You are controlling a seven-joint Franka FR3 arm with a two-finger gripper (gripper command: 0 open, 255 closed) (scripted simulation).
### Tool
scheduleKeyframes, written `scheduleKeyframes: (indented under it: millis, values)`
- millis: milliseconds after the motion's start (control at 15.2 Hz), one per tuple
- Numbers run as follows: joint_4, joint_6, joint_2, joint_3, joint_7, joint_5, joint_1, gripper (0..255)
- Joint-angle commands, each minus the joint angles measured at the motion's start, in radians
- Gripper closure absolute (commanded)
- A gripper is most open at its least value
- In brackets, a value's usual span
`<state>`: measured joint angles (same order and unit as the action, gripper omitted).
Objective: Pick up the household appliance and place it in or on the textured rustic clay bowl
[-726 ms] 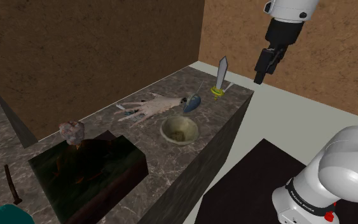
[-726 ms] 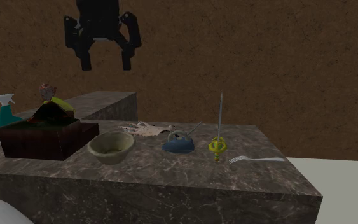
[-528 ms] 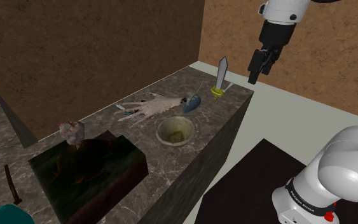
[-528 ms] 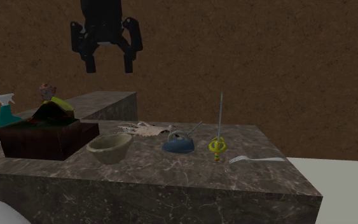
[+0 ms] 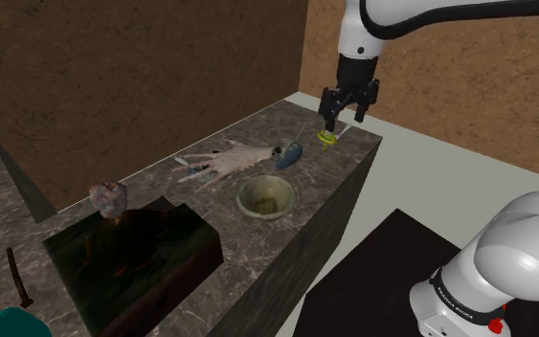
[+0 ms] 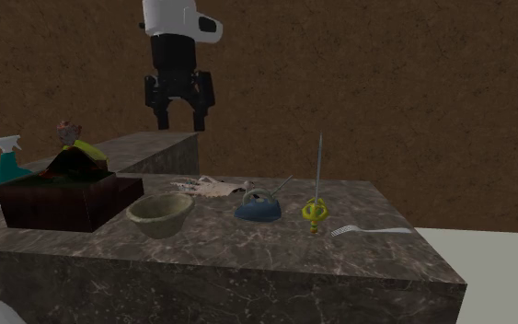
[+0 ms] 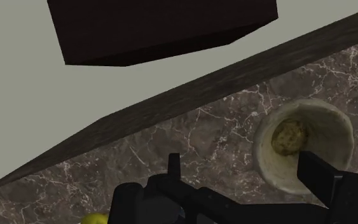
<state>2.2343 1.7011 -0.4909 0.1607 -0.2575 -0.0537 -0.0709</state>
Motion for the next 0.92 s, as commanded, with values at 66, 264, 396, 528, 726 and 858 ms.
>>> scheduleKeyframes:
  millis: [66,264,396,528,726,858]
  values:
    - [-0.053,0.05,0.119,0.026,-0.108,0.008,-0.029,0]
    - [-0.117,0.09,0.24,0.046,-0.214,0.023,-0.053,0]
    - [-0.165,0.11,0.32,0.054,-0.284,0.037,-0.066,0]
    - [-0.217,0.127,0.4,0.056,-0.352,0.053,-0.076,0]
    - [-0.301,0.143,0.519,0.052,-0.449,0.076,-0.087,0]
    - [-0.361,0.149,0.597,0.044,-0.51,0.09,-0.091,0]
